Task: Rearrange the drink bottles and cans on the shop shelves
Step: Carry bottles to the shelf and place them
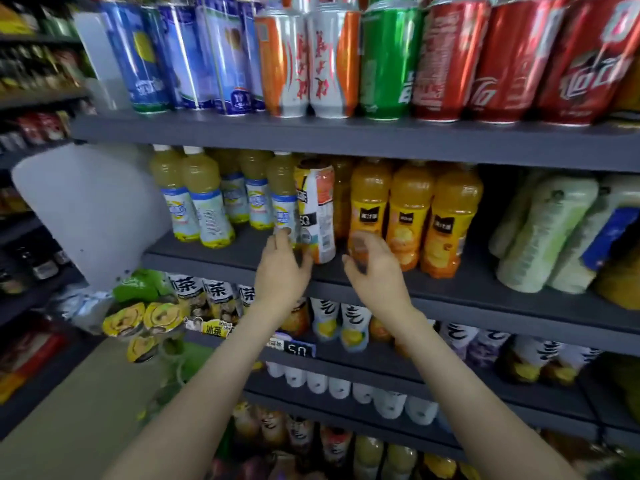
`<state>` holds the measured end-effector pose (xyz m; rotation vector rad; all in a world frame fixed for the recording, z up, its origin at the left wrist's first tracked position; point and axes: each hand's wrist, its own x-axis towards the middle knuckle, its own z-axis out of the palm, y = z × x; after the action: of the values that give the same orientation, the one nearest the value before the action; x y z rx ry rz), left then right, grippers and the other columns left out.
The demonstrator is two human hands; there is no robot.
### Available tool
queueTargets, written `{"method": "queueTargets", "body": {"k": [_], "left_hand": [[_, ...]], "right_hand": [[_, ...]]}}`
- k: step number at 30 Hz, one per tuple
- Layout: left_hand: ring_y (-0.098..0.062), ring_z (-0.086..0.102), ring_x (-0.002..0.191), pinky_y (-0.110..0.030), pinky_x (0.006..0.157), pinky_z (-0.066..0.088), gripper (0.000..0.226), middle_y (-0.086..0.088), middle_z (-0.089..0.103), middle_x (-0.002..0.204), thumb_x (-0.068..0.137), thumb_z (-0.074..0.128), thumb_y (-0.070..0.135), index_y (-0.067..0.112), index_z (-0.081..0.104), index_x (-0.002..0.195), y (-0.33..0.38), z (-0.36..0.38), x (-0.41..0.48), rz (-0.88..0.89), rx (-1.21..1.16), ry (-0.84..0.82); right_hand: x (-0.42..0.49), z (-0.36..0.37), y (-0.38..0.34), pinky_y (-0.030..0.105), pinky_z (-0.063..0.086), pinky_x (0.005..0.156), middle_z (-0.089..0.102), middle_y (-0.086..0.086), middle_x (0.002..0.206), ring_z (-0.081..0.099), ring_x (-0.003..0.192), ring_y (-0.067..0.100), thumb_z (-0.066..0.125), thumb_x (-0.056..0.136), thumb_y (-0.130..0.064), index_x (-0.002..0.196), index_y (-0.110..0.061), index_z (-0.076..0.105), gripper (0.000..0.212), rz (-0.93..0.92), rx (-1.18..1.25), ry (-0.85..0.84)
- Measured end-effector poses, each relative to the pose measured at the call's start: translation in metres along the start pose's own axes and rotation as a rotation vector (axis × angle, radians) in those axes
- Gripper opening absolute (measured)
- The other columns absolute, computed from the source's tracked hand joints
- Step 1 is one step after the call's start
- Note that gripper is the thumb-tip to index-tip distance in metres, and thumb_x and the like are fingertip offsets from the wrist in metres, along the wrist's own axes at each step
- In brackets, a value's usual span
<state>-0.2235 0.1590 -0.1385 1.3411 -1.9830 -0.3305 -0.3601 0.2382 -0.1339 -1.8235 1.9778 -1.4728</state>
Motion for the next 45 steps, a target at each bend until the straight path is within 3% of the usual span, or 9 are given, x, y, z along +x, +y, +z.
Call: {"method": "queueTargets", "body": {"k": [5,9,12,18,25,31,36,41,45], "left_hand": [[-0.023,0.042,0.129,-0.027,0.098,0.036,0.068,-0.009,0.041,0.143,0.089,0.063,0.028,0.009,0.028,0.145,0.001,0.014,0.032,-0.007,-0.333,-0.110],[-0.023,0.051,0.119,-0.028,0.092,0.043,0.060,-0.007,0.053,0.129,0.084,0.066,0.015,0.012,0.039,0.137,-0.001,0.029,0.042,0.044,-0.495,-0.112],[-0.024,0.054,0.111,-0.042,0.089,0.050,0.057,-0.007,0.055,0.121,0.078,0.067,0.018,0.012,0.045,0.130,-0.006,0.031,0.041,0.053,-0.507,-0.096],[-0.025,0.044,0.125,-0.035,0.094,0.044,0.076,-0.010,0.040,0.141,0.083,0.068,0.023,0.013,0.027,0.146,-0.010,0.019,0.009,0.130,-0.459,-0.131],[-0.028,0.049,0.117,-0.038,0.090,0.046,0.063,-0.012,0.050,0.127,0.080,0.070,0.022,0.007,0.044,0.136,-0.002,0.017,-0.024,0.326,-0.425,-0.065],[-0.005,0.038,0.124,-0.011,0.100,0.031,0.071,-0.001,0.043,0.137,0.080,0.065,0.037,0.018,0.036,0.142,0.042,0.024,-0.045,0.457,-0.550,-0.296],[-0.010,0.050,0.121,-0.031,0.096,0.046,0.074,0.005,0.052,0.135,0.077,0.072,0.033,0.033,0.035,0.141,0.109,0.046,-0.072,0.460,-0.581,-0.525],[-0.008,0.056,0.114,-0.032,0.094,0.049,0.068,0.005,0.058,0.128,0.075,0.070,0.038,0.029,0.042,0.136,0.195,0.081,-0.124,0.546,-0.618,-0.669],[-0.006,0.058,0.107,-0.019,0.084,0.048,0.064,0.007,0.062,0.121,0.079,0.072,0.037,0.027,0.045,0.136,0.275,0.112,-0.181,0.586,-0.613,-0.642]], "right_hand": [[0.025,0.032,-0.007,0.031,0.047,0.095,0.053,0.008,0.128,0.052,0.113,0.016,0.063,0.089,-0.014,0.134,-0.005,0.045,0.049,0.173,0.142,0.038],[0.036,0.040,-0.008,0.021,0.039,0.096,0.048,0.009,0.137,0.045,0.127,0.017,0.063,0.090,-0.018,0.141,-0.007,0.036,0.059,0.286,0.255,0.013],[0.041,0.041,-0.010,0.018,0.037,0.095,0.048,0.007,0.138,0.045,0.127,0.015,0.064,0.090,-0.018,0.142,-0.008,0.035,0.061,0.307,0.329,0.021],[0.030,0.039,-0.019,0.017,0.046,0.084,0.060,-0.007,0.116,0.056,0.103,0.001,0.076,0.078,-0.020,0.123,-0.021,0.050,0.051,0.181,0.245,0.080],[-0.017,0.013,-0.020,0.008,0.048,0.074,0.068,-0.007,0.099,0.063,0.091,-0.004,0.081,0.072,-0.019,0.108,-0.010,0.060,0.043,0.189,0.214,0.182],[-0.054,-0.045,-0.014,0.014,0.051,0.077,0.069,-0.011,0.099,0.065,0.092,-0.003,0.081,0.071,-0.011,0.104,-0.018,0.061,0.039,0.270,0.352,0.257],[-0.092,-0.117,0.008,0.019,0.053,0.079,0.071,-0.013,0.096,0.066,0.093,0.001,0.081,0.071,-0.011,0.101,-0.024,0.063,0.037,0.345,0.361,0.294],[-0.148,-0.210,0.041,0.015,0.052,0.077,0.069,-0.017,0.097,0.064,0.092,-0.004,0.078,0.075,-0.010,0.099,-0.031,0.062,0.036,0.416,0.364,0.347],[-0.196,-0.292,0.073,0.014,0.052,0.076,0.069,-0.016,0.099,0.065,0.092,-0.003,0.076,0.077,-0.009,0.101,-0.028,0.061,0.034,0.452,0.390,0.390]]}}
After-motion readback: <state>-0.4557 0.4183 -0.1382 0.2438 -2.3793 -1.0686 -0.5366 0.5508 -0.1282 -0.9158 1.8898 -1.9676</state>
